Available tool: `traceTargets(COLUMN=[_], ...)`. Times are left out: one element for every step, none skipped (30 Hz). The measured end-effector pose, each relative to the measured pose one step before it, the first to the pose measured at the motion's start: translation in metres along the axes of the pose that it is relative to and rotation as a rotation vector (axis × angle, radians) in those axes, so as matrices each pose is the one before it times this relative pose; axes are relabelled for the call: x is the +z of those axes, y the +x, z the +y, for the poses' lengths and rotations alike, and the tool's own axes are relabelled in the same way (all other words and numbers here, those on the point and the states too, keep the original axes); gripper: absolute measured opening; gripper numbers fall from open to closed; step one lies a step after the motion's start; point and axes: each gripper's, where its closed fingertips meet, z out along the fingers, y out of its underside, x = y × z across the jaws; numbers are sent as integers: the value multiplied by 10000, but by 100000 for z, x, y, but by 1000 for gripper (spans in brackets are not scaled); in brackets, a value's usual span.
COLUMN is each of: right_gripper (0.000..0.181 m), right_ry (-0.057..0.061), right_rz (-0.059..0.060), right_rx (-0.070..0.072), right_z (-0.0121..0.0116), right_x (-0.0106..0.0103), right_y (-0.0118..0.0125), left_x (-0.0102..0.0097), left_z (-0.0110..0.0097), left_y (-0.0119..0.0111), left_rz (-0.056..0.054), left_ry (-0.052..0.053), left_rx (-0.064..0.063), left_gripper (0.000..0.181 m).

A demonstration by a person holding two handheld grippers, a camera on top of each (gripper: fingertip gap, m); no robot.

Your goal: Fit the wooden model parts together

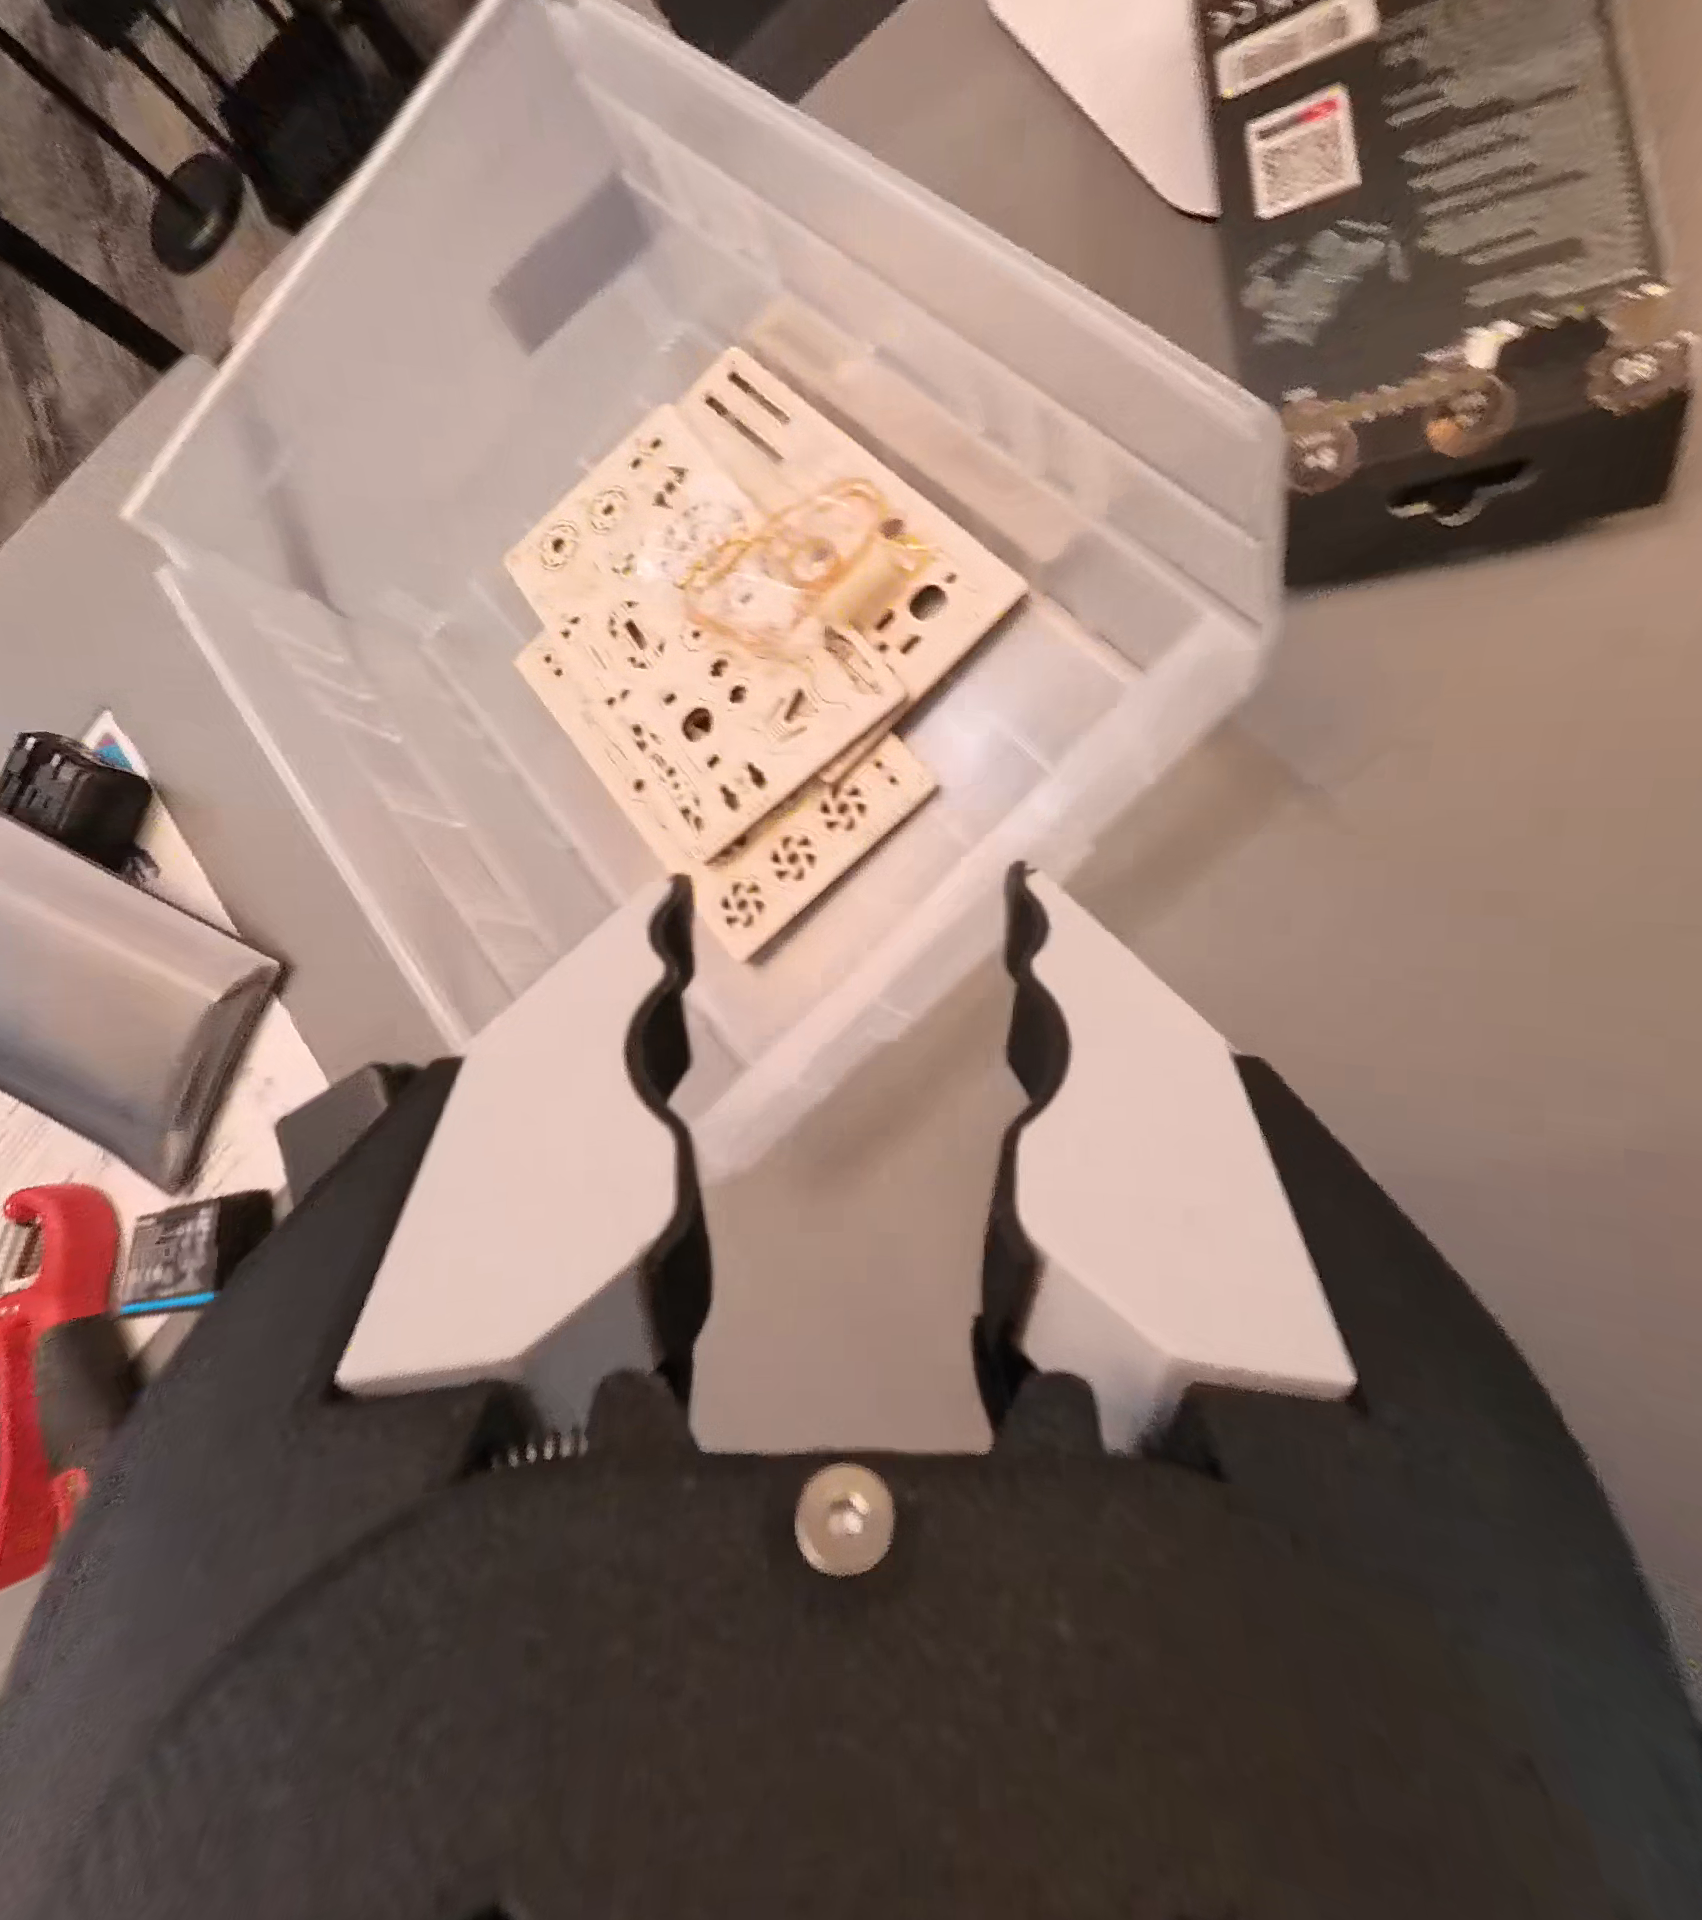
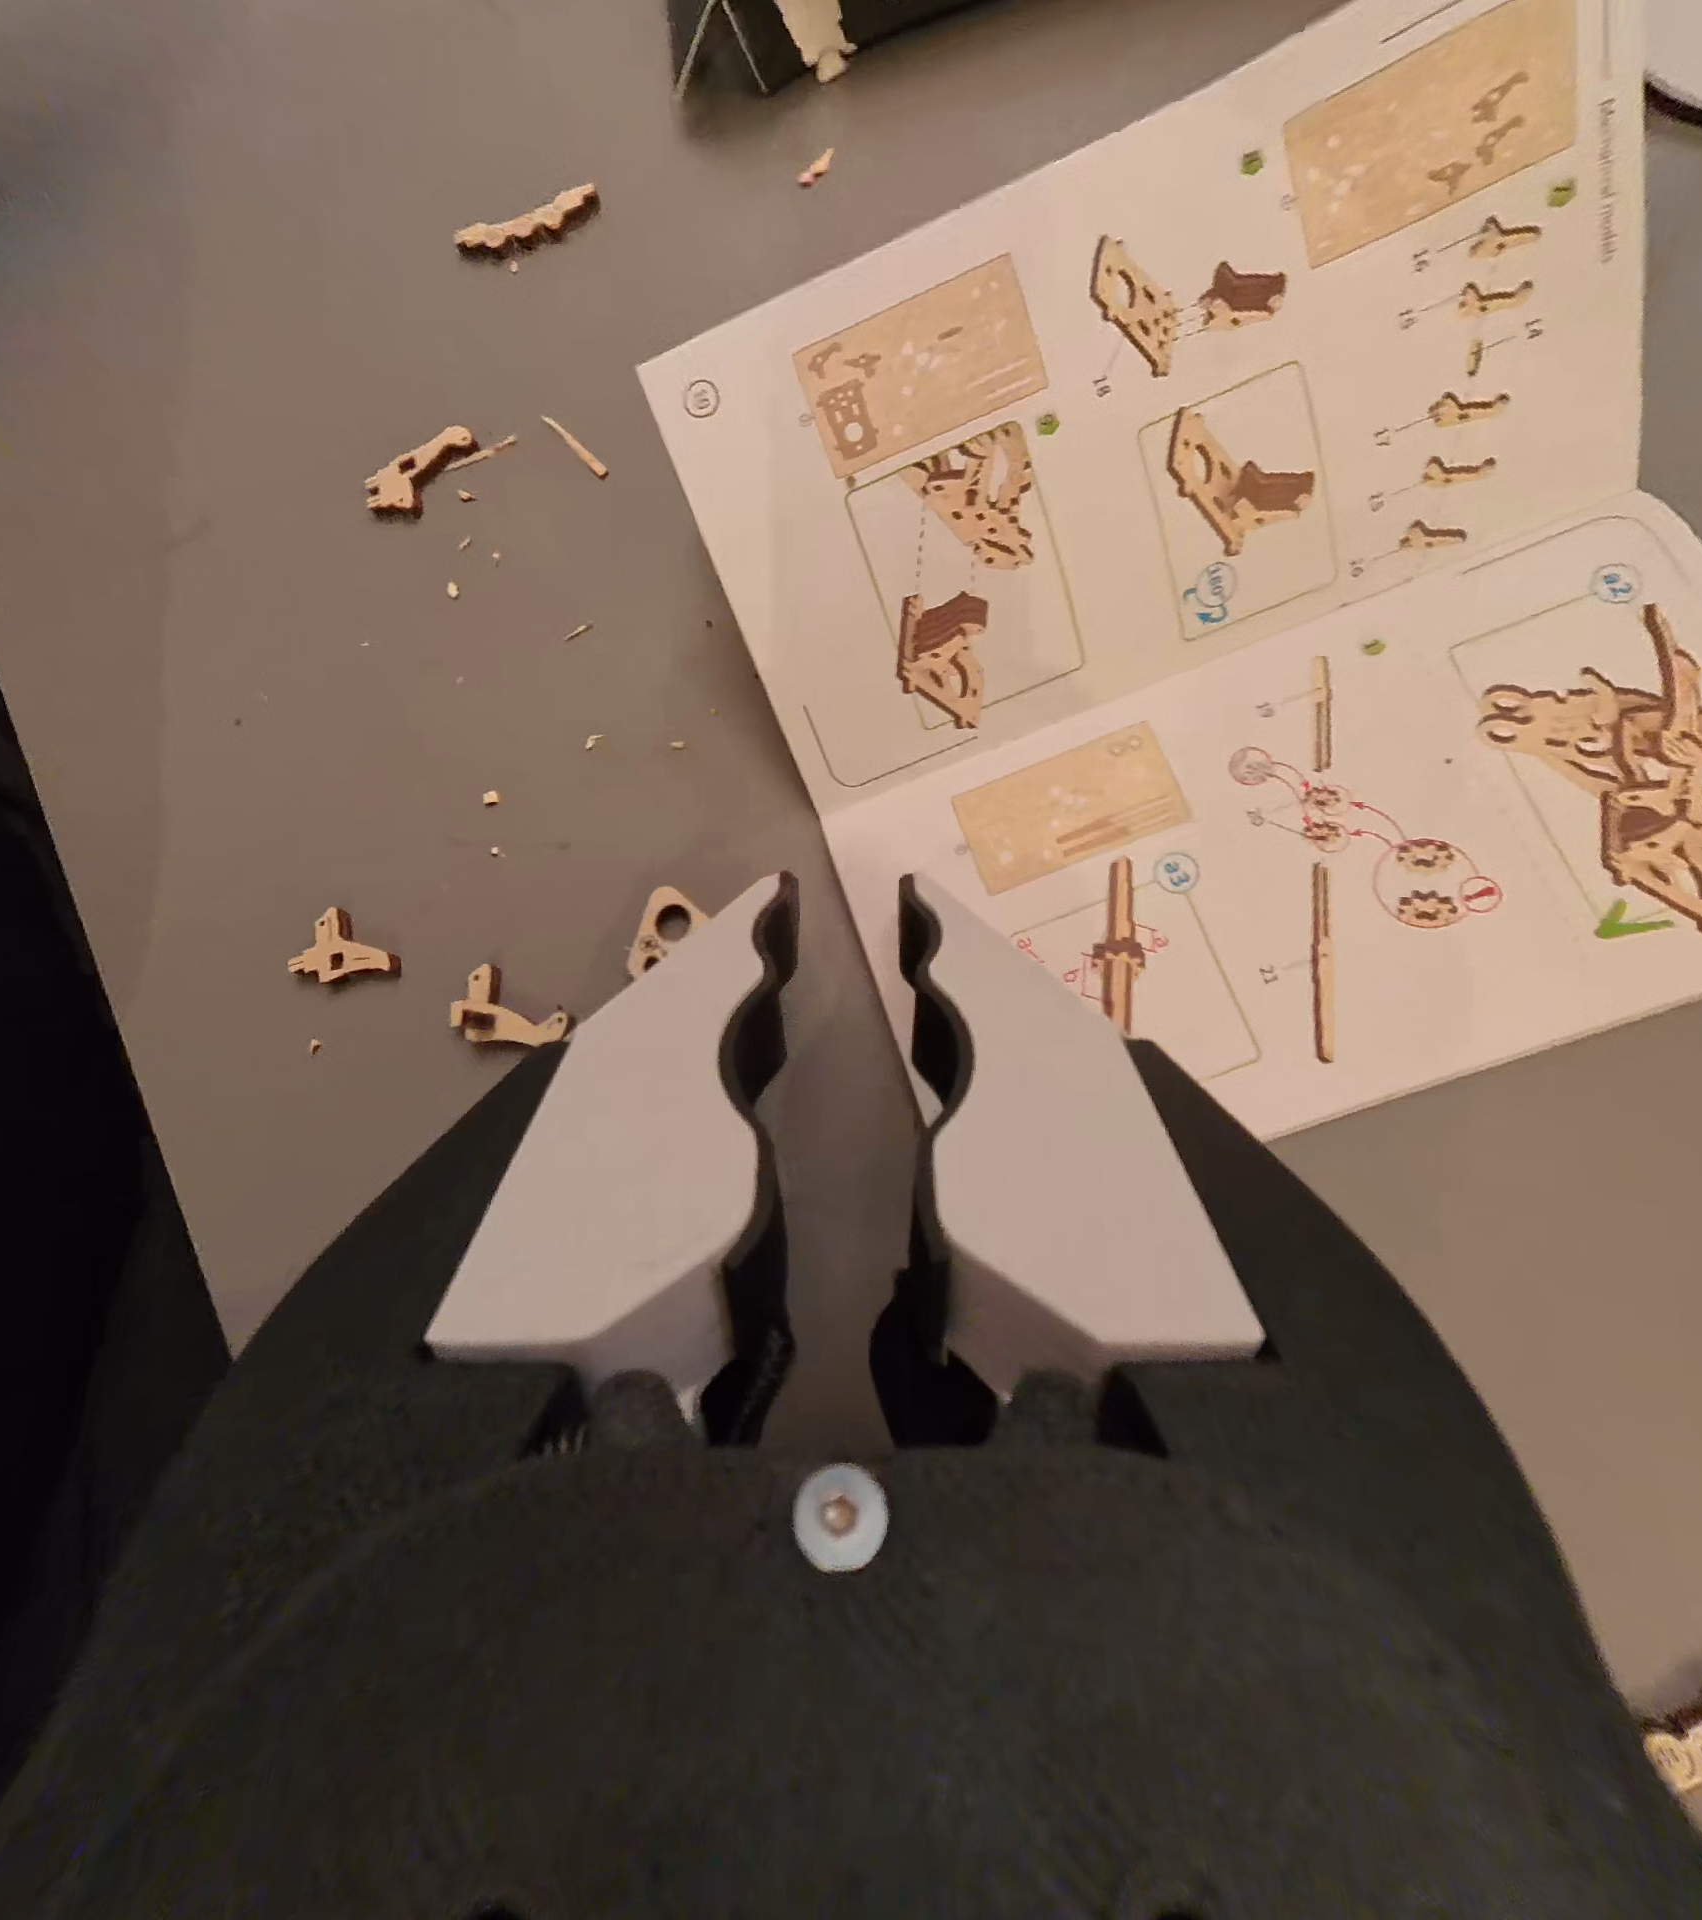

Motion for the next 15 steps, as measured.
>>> traceTargets(right_gripper=[16, 16, 15, 15, 15, 14, 14, 14, 14, 14, 14, 14, 14, 14, 13], right_ry=[-73, -26, 18, -3, -23, 0, 19, 7, 1, 18, 21, 10, 26, 42, 24], right_rz=[72, 78, 65, 53, 41, 30, 20, 15, 10, -2, -12, -22, -29, -26, -24], right_rx=[36, -12, -18, 8, 23, 18, 9, 6, 1, -5, 0, 11, 17, 18, 16], right_z=[160, 102, 10, 22, 39, -11, -48, -44, -36, -41, -35, 1, -10, -34, -5], right_x=[29, 9, -1, 5, 26, 35, 41, 61, 71, 69, 86, 85, 68, 22, 2], right_y=[196, 145, 81, 84, 74, 47, 47, 39, 34, 6, 3, -14, -14, -1, 14], left_x=[736, 798, 721, 655, 703, 761, 765, 810, 870, 805, 728, 673, 607, 545, 484], left_z=[-378, -332, -471, -464, -244, -75, 37, 258, 452, 362, 159, 64, 17, -1, -64], left_y=[-616, -519, -420, -168, -166, -260, -234, -134, 73, 130, 64, 41, 49, -30, -32], left_rz=[125, 136, 96, 142, 92, -2, -10, 65, 211, 220, 147, 112, 95, 27, 11], left_ry=[-85, -149, -63, -22, -128, -186, -195, -262, -387, -353, -229, -191, -173, -179, -147], left_rx=[-260, -452, -428, -261, -165, -118, -60, -107, -205, -214, -194, -184, -160, -107, -74], left_gripper=[69, 81, 91, 94, 98, 103, 105, 106, 107, 108, 109, 110, 111, 112, 112])
